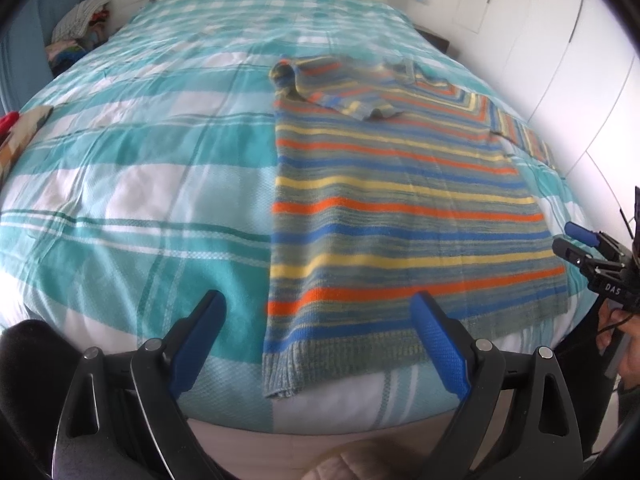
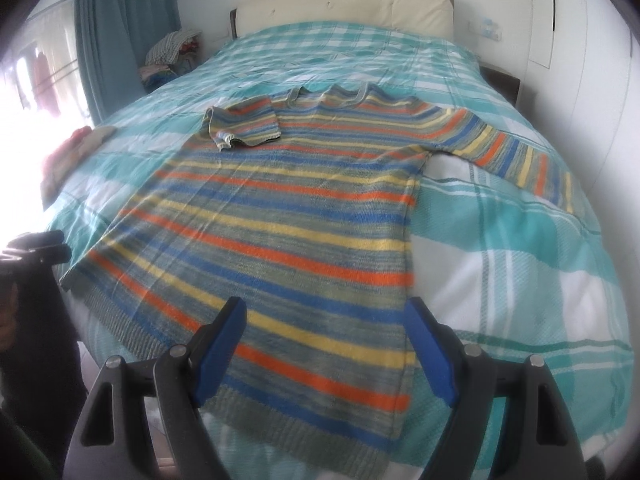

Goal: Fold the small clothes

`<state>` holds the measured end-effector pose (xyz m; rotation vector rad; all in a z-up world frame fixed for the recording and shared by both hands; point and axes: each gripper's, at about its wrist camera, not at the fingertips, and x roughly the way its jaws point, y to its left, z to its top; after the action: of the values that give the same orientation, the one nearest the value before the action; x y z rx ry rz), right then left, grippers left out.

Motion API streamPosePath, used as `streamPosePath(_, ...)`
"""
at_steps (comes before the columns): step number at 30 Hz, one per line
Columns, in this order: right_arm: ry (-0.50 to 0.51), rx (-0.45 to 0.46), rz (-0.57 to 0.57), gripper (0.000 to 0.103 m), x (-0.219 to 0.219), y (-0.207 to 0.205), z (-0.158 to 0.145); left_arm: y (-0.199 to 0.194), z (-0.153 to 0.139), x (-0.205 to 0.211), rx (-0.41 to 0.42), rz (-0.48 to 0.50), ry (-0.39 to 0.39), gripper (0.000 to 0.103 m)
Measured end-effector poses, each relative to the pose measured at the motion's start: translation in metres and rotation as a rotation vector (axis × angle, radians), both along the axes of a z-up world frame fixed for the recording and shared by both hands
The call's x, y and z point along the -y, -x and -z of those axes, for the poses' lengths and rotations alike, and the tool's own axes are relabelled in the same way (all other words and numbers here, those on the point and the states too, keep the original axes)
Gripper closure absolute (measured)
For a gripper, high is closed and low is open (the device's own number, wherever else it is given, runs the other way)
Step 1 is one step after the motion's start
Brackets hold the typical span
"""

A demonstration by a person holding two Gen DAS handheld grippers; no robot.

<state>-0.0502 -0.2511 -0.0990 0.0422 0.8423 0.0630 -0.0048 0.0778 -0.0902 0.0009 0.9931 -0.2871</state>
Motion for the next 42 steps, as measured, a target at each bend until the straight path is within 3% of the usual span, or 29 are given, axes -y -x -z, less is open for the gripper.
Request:
streamPosePath(4, -0.018, 0.005, 0.01, 0.023, 0.004, 0.001, 0.003, -0.001, -0.018, -0.003, -0.009, 0.04, 0.006, 0.009)
streamPosePath(10, -0.017, 0.045, 0.037, 0.023, 0.01, 0.007, -0.002, -0.028, -0.109, -0.019, 0.133, 0.11, 0.095, 0.007)
streamPosePath(13, -0.047, 0.047, 0.056, 0.023, 0.016, 0.007, 0.002, -0.056, -0.136, 0.007, 0.17, 0.264, 0.102, 0.003)
streamPosePath(15, -0.069, 0.04, 0.068, 0.023, 0.018, 0.005, 0.006, -0.078, -0.129, 0.037, 0.164, 0.381, 0.05, 0.003)
streamPosePath(17, -0.094, 0.034, 0.075, 0.023, 0.019, 0.004, 0.01, -0.107, -0.102, 0.072, 0.13, 0.468, -0.04, 0.004)
streamPosePath(19, -0.105, 0.039, 0.076, 0.023, 0.018, 0.005, 0.011, -0.136, -0.067, 0.105, 0.085, 0.514, -0.134, 0.007)
streamPosePath(21, -0.101, 0.045, 0.074, 0.023, 0.016, 0.006, 0.011, -0.158, -0.038, 0.13, 0.061, 0.559, -0.194, 0.017)
streamPosePath(25, -0.118, 0.043, 0.081, 0.023, 0.015, 0.01, 0.012, -0.2, 0.004, 0.153, 0.029, 0.549, -0.241, 0.02)
streamPosePath(26, -0.125, 0.039, 0.082, 0.023, 0.015, 0.01, 0.014, -0.212, 0.015, 0.156, 0.011, 0.535, -0.252, 0.024)
streamPosePath(28, -0.129, 0.026, 0.086, 0.023, 0.015, 0.011, 0.017, -0.233, 0.04, 0.156, -0.05, 0.487, -0.27, 0.045)
streamPosePath(30, -0.126, 0.019, 0.088, 0.023, 0.015, 0.012, 0.02, -0.249, 0.051, 0.145, -0.086, 0.417, -0.23, 0.09)
streamPosePath(31, -0.127, 0.018, 0.088, 0.023, 0.015, 0.012, 0.02, -0.255, 0.044, 0.133, -0.09, 0.36, -0.177, 0.099)
streamPosePath(34, -0.125, 0.029, 0.096, 0.023, 0.016, 0.018, 0.02, -0.266, 0.007, 0.075, -0.041, 0.198, 0.022, 0.099)
streamPosePath(37, -0.141, 0.043, 0.114, 0.023, 0.02, 0.023, 0.021, -0.281, -0.02, -0.021, 0.001, -0.06, 0.174, 0.099)
streamPosePath(40, -0.17, 0.048, 0.136, 0.023, 0.023, 0.023, 0.025, -0.289, -0.015, -0.116, -0.022, -0.335, 0.237, 0.1)
streamPosePath(42, -0.17, 0.042, 0.147, 0.023, 0.023, 0.021, 0.028, -0.285, -0.002, -0.161, -0.041, -0.455, 0.232, 0.1)
